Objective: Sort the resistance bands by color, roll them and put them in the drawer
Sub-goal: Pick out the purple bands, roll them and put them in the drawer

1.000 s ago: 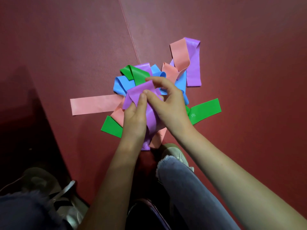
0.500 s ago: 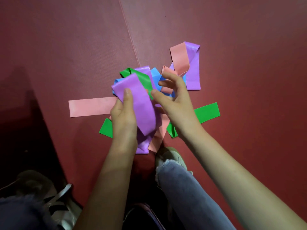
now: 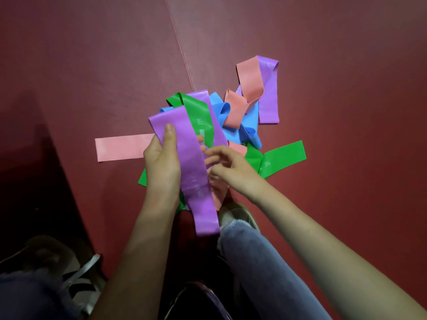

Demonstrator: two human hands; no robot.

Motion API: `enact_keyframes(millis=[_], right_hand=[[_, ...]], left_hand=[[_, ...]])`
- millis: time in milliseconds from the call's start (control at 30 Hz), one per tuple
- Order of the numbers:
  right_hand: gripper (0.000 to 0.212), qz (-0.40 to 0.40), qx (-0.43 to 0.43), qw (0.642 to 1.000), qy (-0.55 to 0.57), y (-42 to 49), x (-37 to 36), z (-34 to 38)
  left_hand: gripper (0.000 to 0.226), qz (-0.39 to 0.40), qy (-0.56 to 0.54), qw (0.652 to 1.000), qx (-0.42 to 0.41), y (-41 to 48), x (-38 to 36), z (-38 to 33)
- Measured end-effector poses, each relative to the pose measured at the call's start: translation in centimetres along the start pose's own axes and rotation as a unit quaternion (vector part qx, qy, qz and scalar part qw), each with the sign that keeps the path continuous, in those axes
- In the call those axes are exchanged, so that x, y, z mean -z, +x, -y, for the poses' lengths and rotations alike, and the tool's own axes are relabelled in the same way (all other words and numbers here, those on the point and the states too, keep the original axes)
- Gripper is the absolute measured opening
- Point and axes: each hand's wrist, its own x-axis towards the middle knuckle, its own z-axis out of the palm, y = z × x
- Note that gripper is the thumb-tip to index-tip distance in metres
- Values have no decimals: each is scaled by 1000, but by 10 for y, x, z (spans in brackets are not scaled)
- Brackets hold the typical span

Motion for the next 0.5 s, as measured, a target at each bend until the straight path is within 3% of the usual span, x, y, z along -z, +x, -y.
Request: enact_keyframes(millis=[100,200,367,433,500], right_hand=[[31,-144,36,986,-82,16,13,-6],[29,-214,62,961,-166,30,24,-4],[33,-162,-8,948,-273,53,20,4],[27,-157,13,947,-280,54,12,8],[27,-159,76,962,-209,45,3,16]], left_hand=[[24,9,6,1000,13,-3,1,4],[24,18,-1,1000,18,-4,2,6],[24,17,5,1000,21,-3,2,5],[23,8,6,1000,18,-1,3,7],[26,5,5,1000,21,-2,3,5]])
